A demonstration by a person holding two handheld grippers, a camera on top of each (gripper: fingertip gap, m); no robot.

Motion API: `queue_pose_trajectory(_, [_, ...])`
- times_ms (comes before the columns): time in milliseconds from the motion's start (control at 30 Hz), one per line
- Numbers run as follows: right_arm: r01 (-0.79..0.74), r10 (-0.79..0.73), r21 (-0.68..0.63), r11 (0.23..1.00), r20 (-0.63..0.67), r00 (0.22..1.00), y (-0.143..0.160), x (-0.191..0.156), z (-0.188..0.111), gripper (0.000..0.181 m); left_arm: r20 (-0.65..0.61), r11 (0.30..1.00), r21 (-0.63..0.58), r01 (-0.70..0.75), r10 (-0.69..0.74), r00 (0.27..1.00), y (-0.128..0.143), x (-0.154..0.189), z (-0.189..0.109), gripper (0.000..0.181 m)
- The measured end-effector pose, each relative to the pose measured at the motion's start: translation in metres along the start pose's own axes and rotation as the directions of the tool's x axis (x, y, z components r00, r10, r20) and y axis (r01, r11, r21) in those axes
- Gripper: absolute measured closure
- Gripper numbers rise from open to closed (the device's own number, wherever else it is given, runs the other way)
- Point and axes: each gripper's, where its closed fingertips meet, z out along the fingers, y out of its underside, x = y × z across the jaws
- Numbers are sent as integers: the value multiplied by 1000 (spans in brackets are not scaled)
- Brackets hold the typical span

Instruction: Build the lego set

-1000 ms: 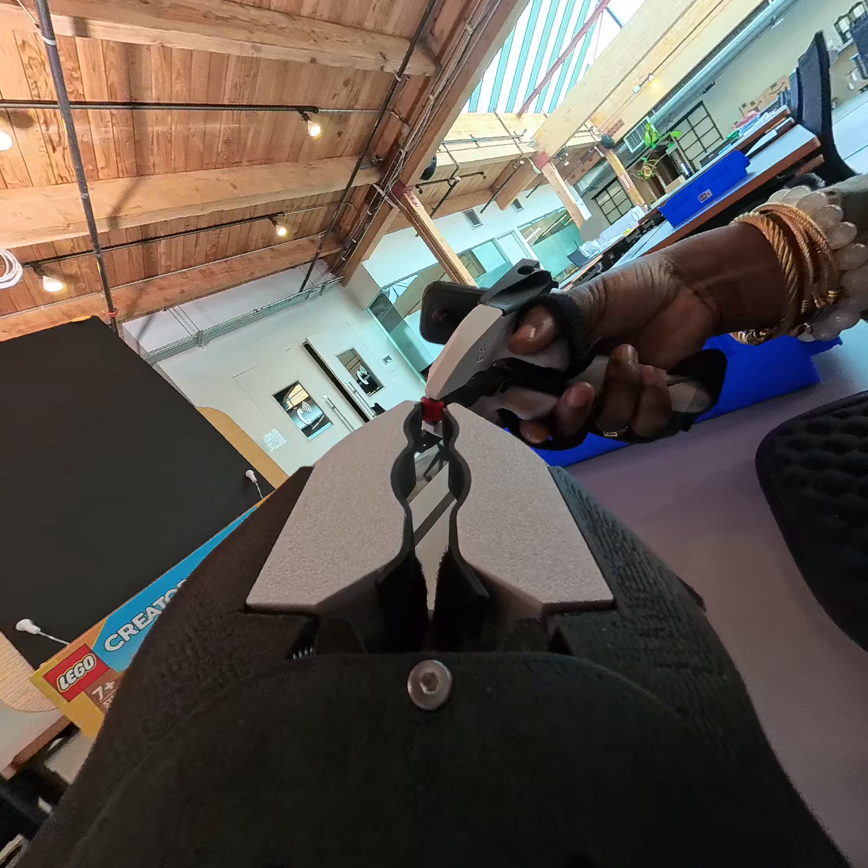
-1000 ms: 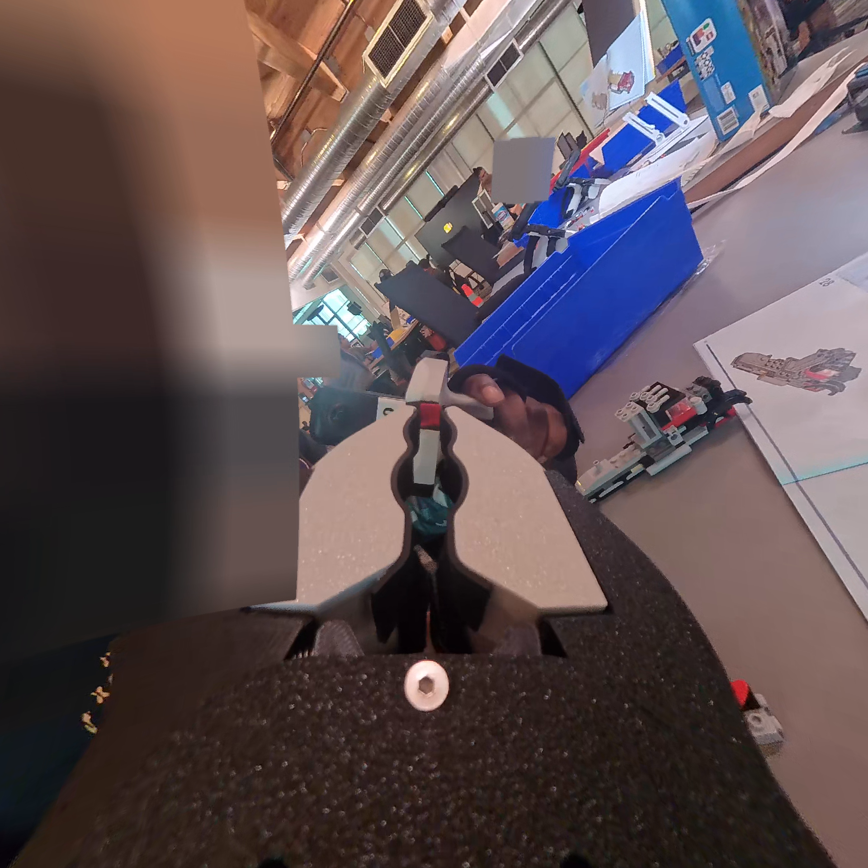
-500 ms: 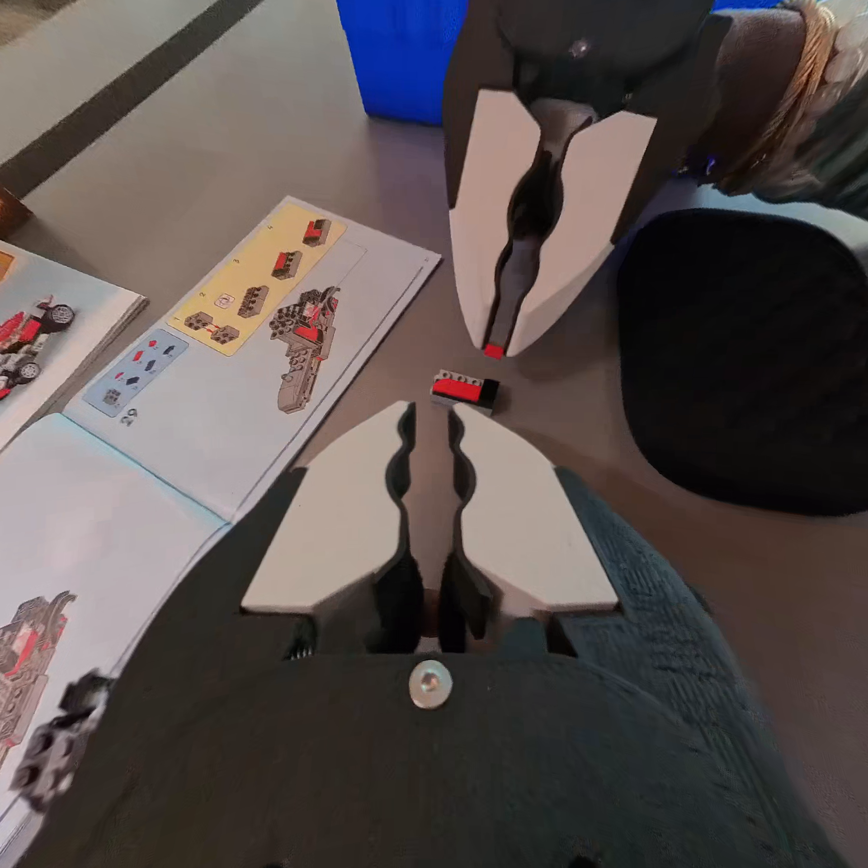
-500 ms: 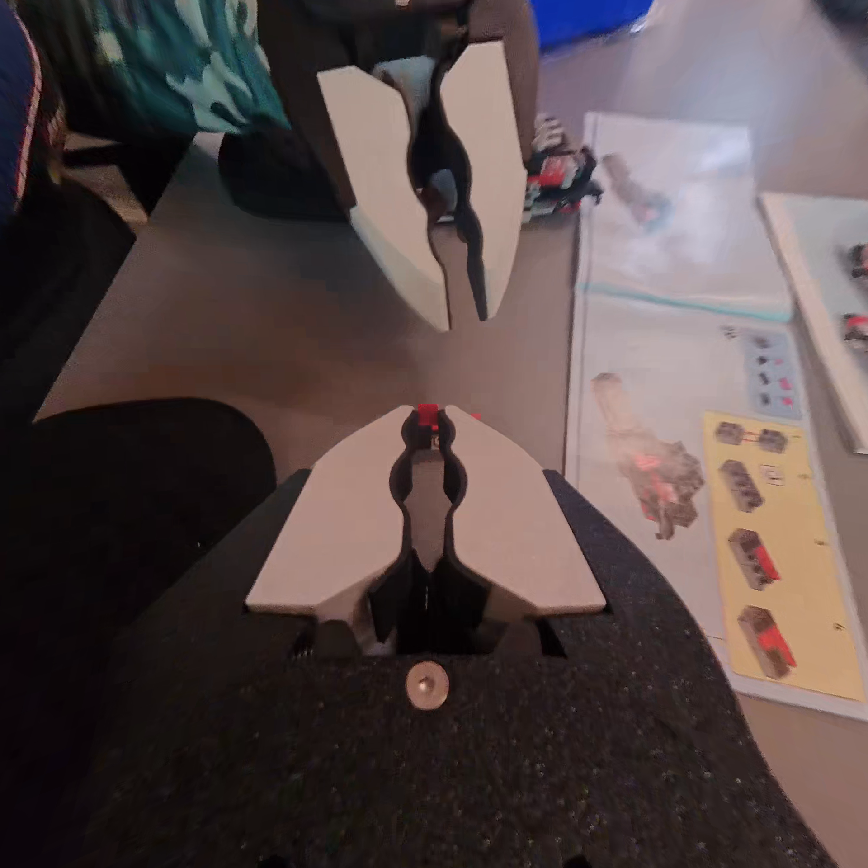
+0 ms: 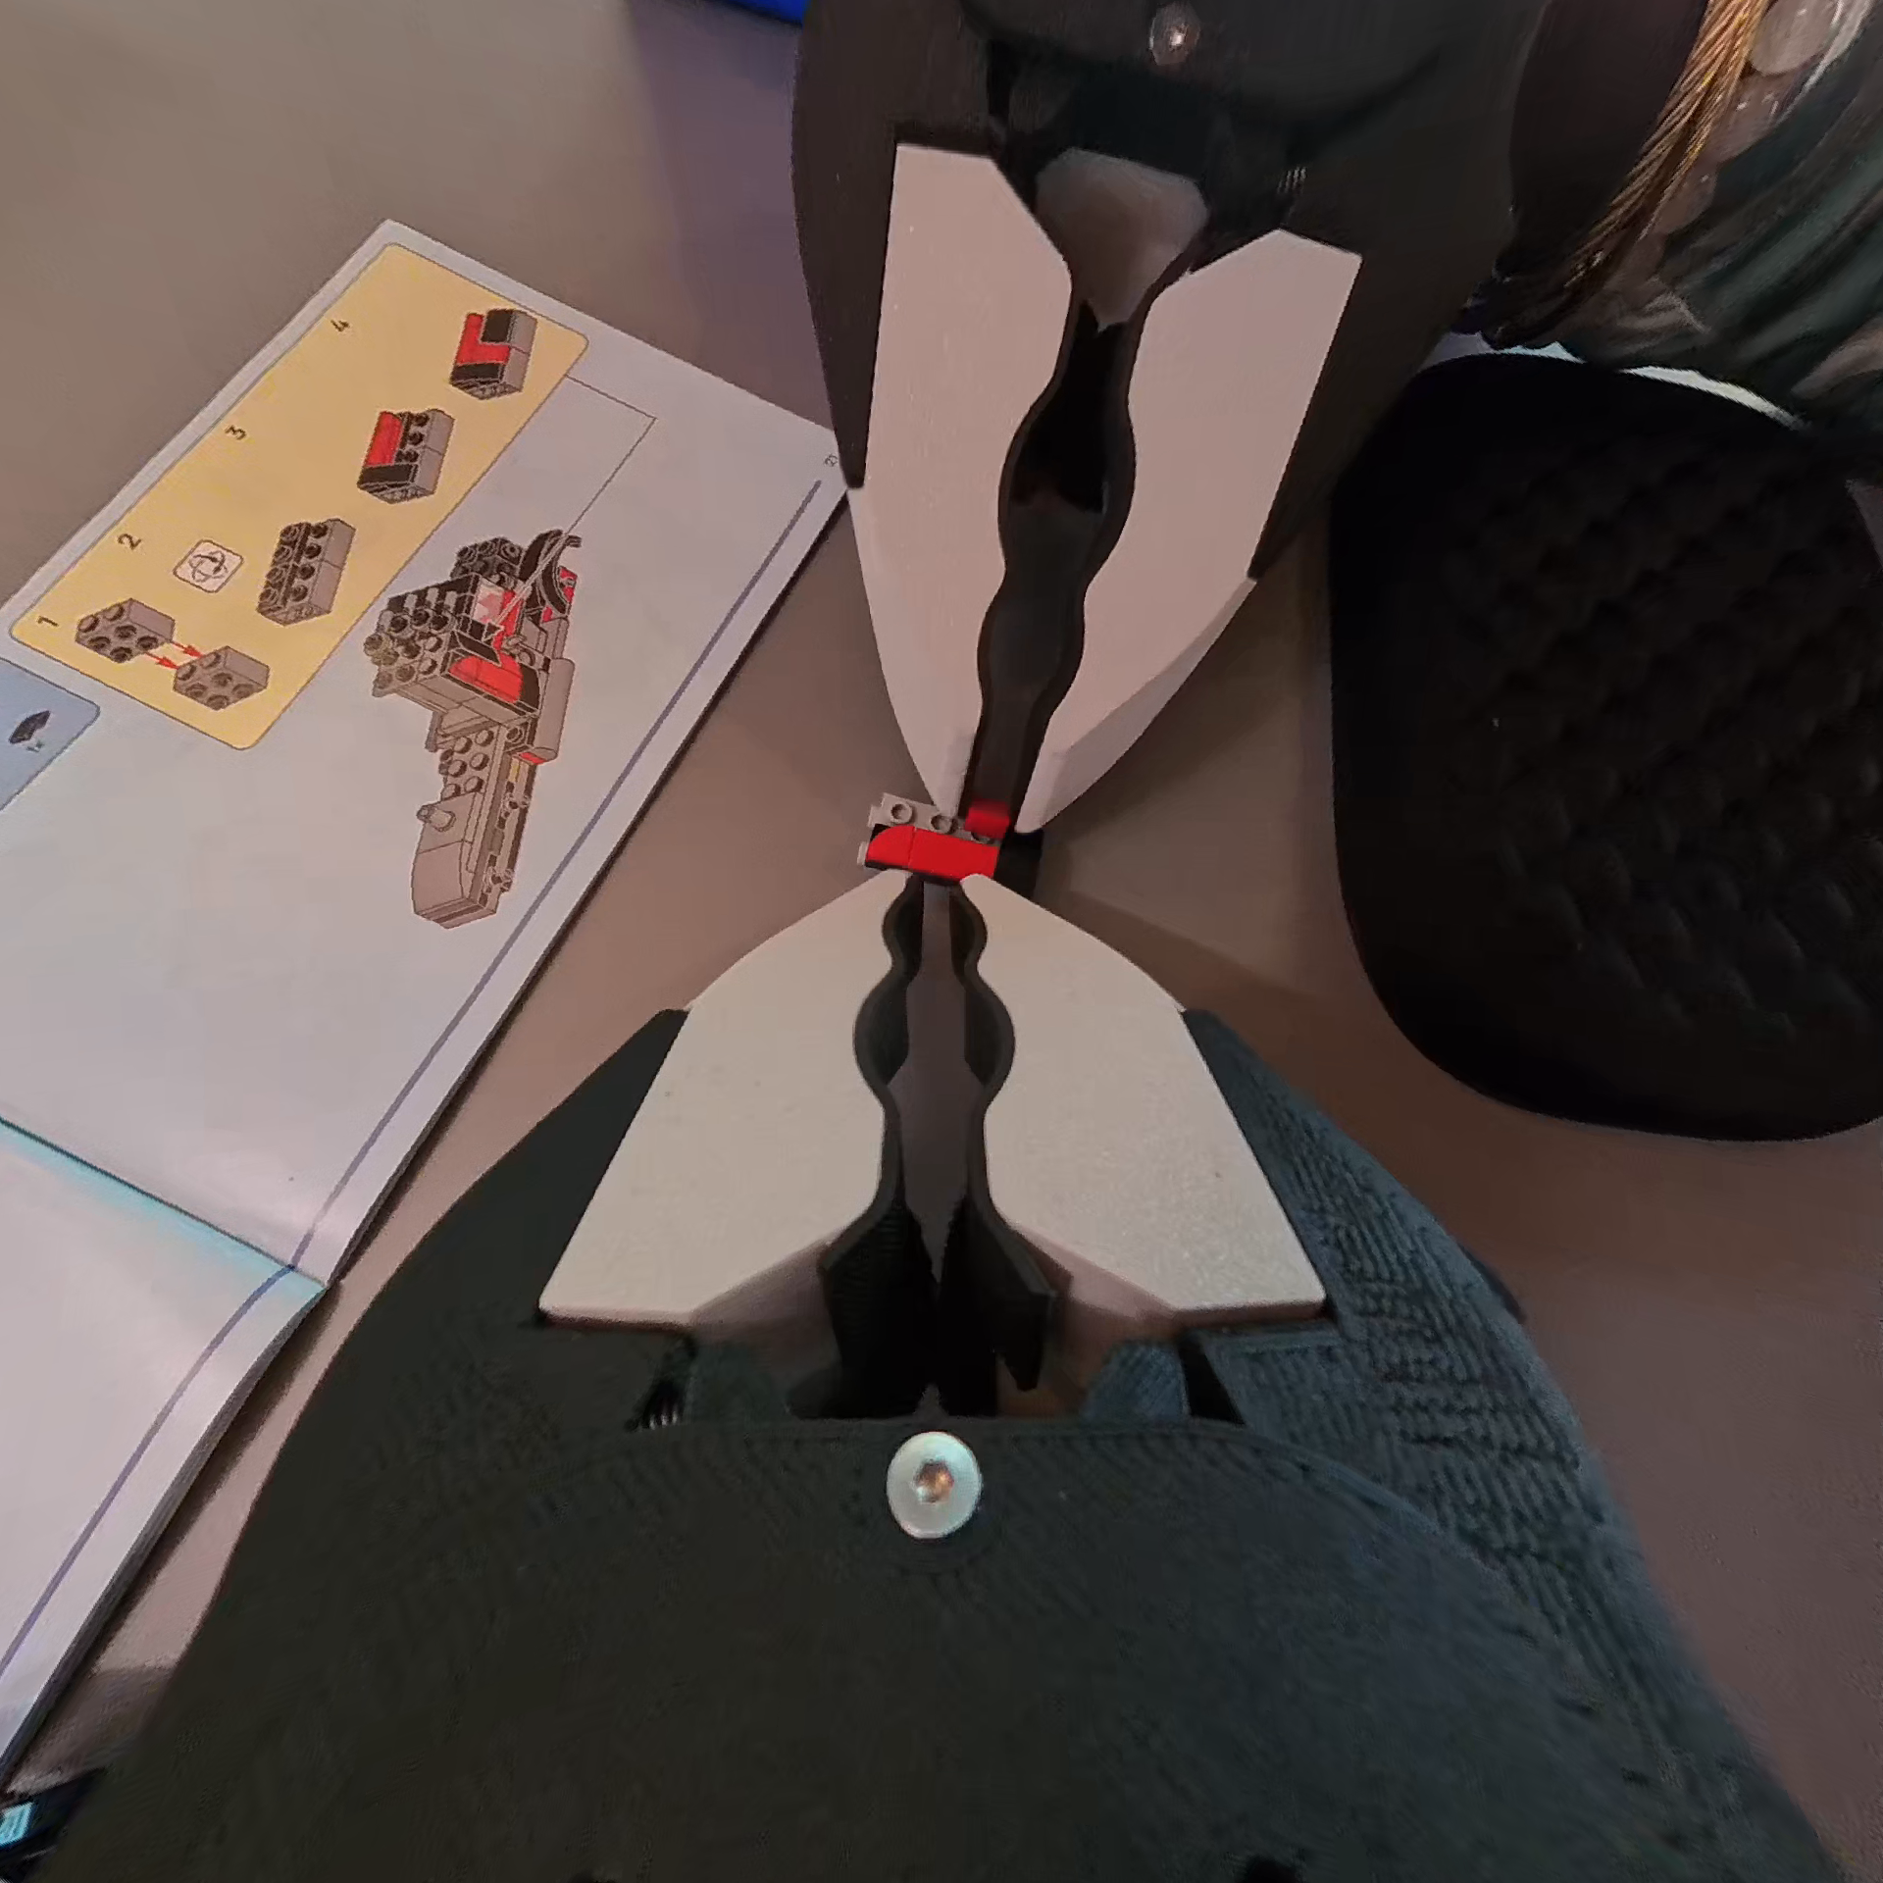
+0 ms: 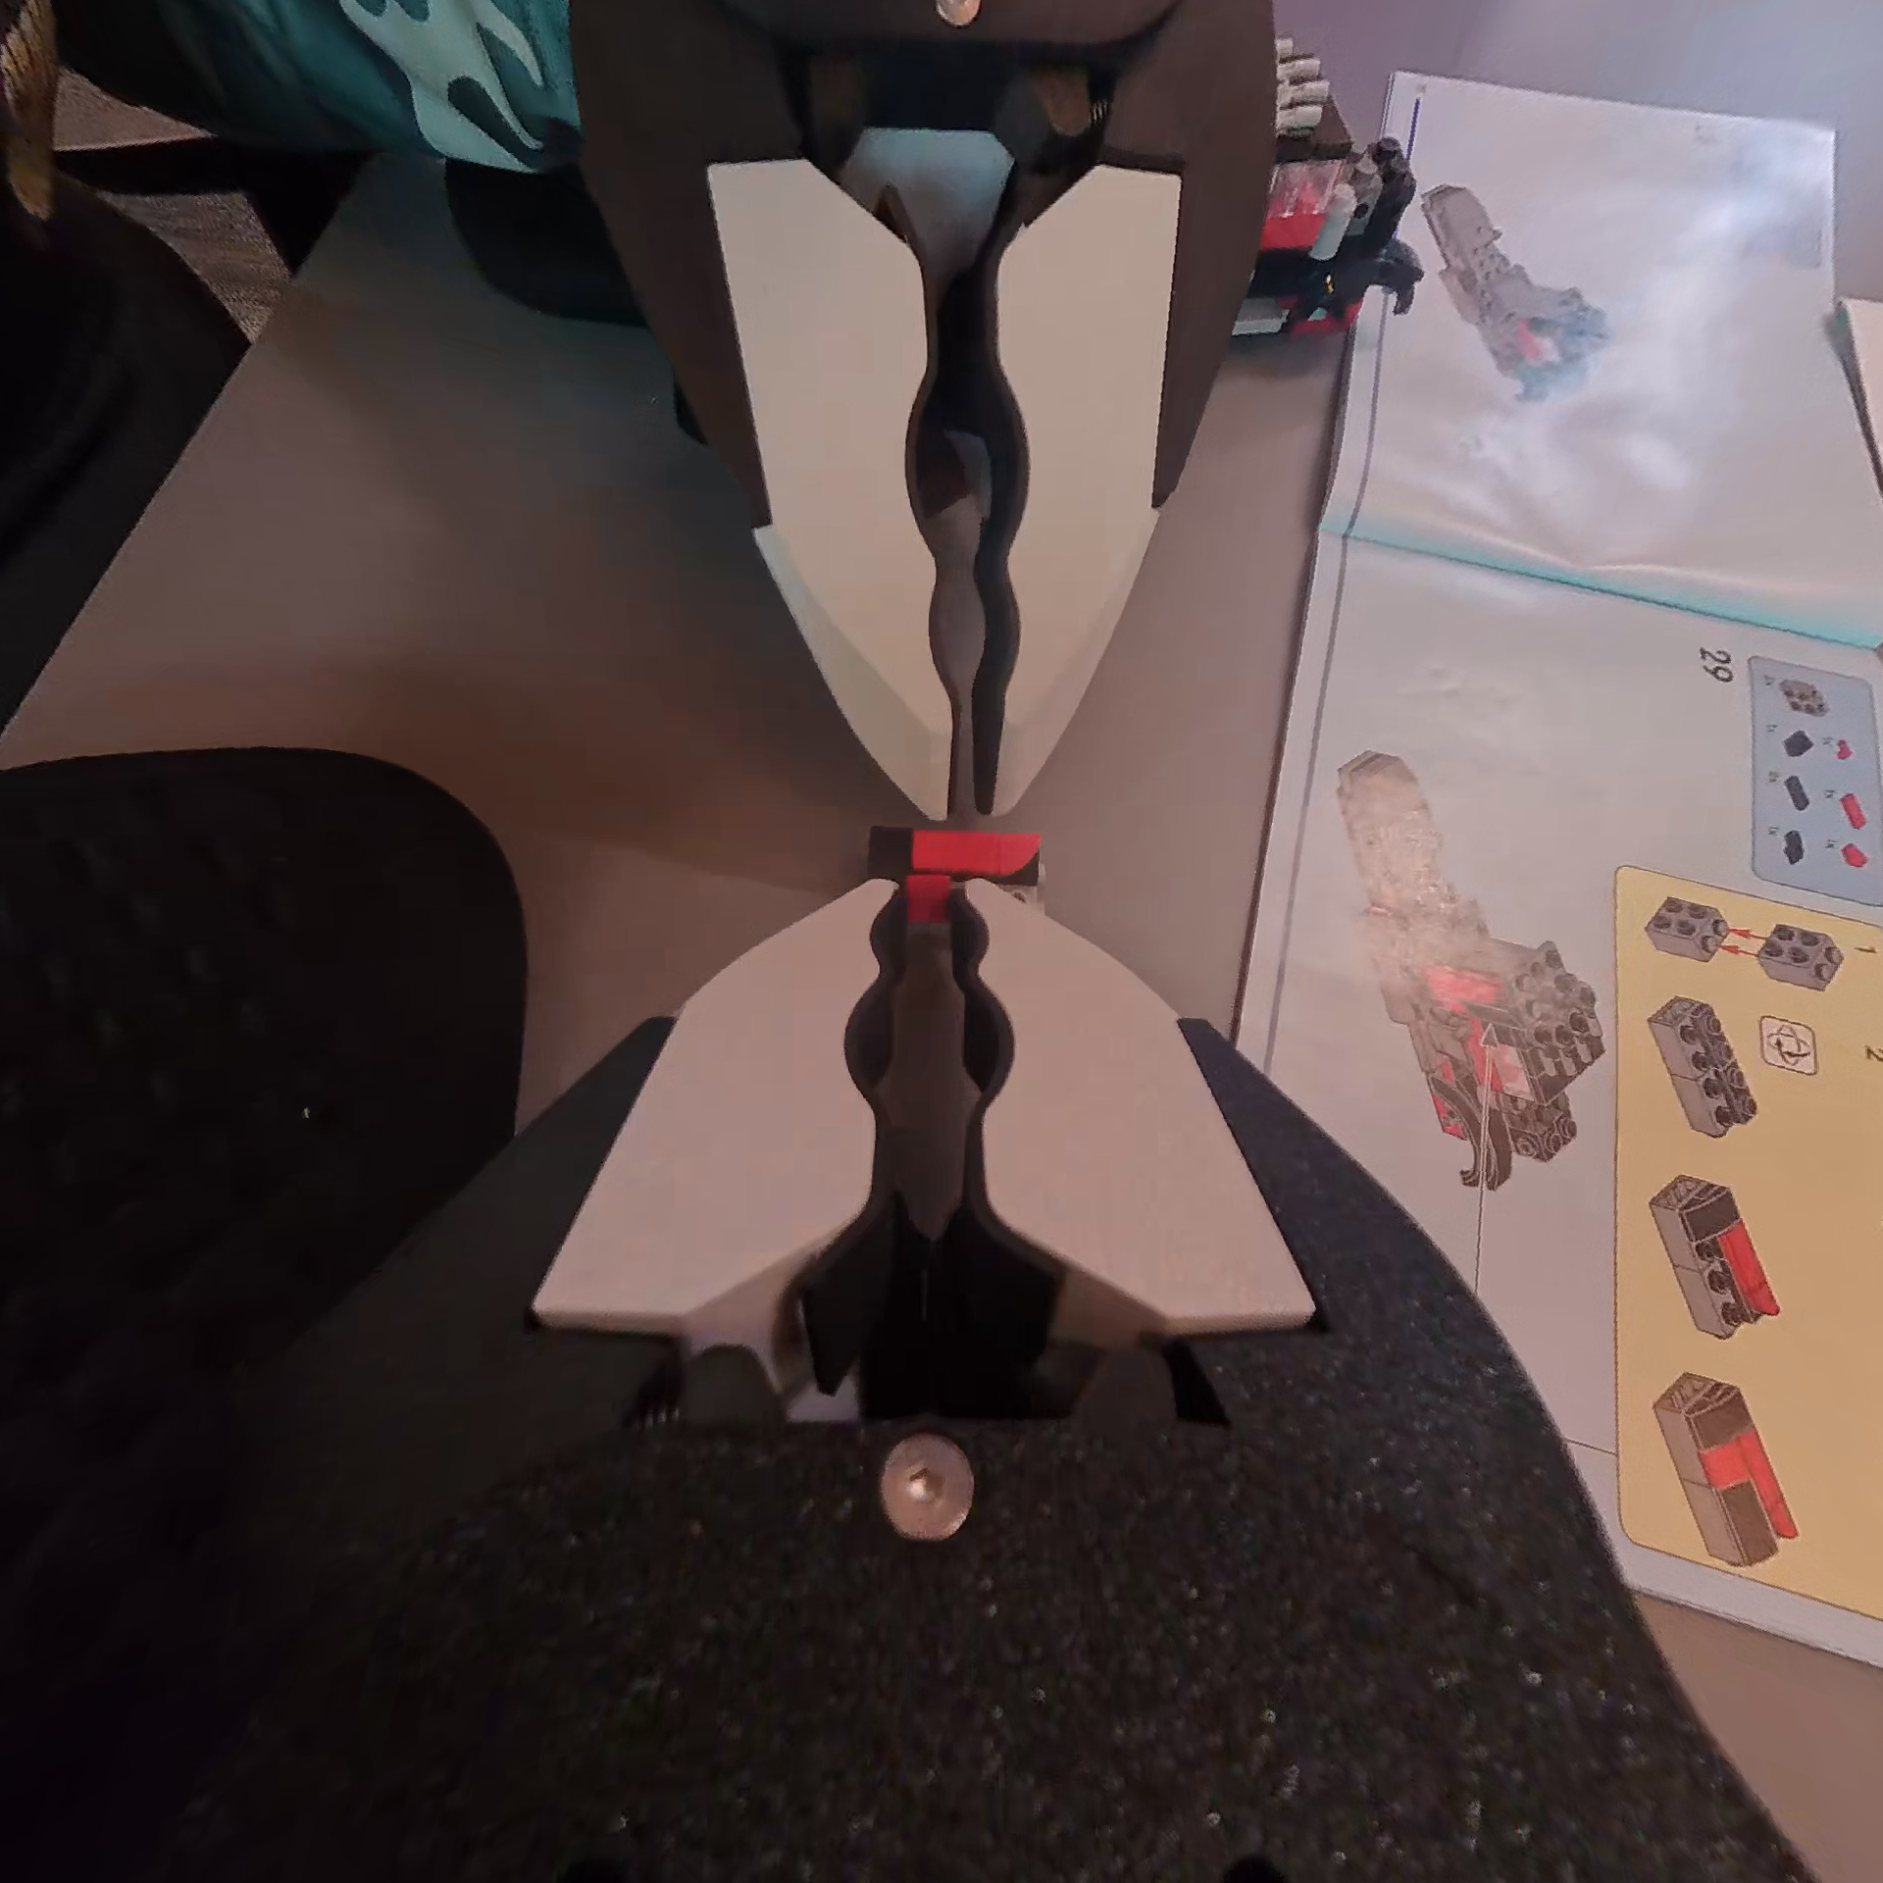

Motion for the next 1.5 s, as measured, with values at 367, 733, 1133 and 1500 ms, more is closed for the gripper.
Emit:
queue_pose_trajectory(367, [-33, 34, -15, 999, 20, 999, 1, 1, 0, 173, 0, 1000, -15, -4, 4, 1000, 3, 1, 5, 176])
queue_pose_trajectory(733, [-89, 90, -31, 996, 24, 996, 1, 0, 1, 172, -3, 1000, -7, -2, 2, 1000, 4, 2, 5, 176])
queue_pose_trajectory(1133, [-121, 122, 70, 990, -8, 993, -9, 5, -11, 171, -5, 1000, -3, 1, -1, 1000, 5, 1, 5, 174])
queue_pose_trajectory(1500, [-217, 206, -91, 972, -122, 971, 27, -13, -21, 162, 28, 999, 45, -19, 17, 999, 0, -1, -5, 168])
